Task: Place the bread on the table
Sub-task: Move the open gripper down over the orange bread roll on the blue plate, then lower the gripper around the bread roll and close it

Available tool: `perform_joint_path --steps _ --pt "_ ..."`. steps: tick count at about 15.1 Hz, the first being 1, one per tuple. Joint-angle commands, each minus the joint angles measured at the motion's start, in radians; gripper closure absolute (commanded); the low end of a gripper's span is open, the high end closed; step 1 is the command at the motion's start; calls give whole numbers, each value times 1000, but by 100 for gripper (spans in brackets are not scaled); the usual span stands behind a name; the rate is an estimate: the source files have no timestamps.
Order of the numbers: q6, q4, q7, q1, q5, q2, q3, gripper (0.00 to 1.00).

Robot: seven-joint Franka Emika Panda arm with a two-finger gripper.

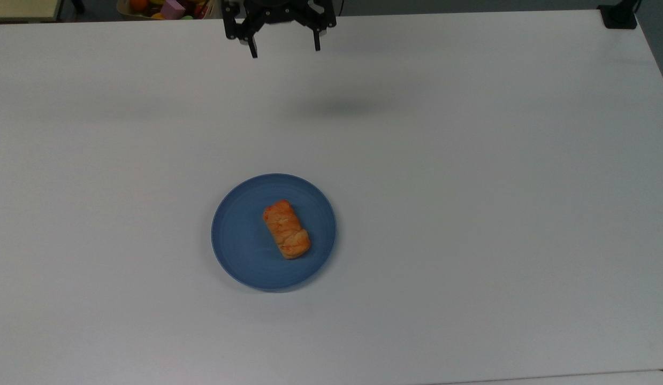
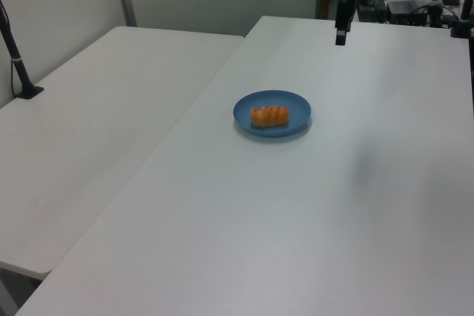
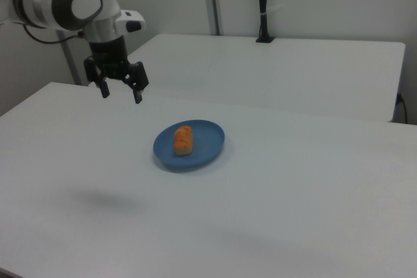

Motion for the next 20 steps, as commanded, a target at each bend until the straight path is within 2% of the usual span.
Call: perform_joint_path --steps 1,3,6,14,20 --pt "60 187 -70 -2 -1 162 -13 0" --pt "200 206 -153 -5 2 230 -27 0" --pt "351 207 -161 -7 0 310 -27 0" --pt "505 197 -153 4 -12 453 -26 0" --pt "604 164 -112 21 -115 529 -22 0"
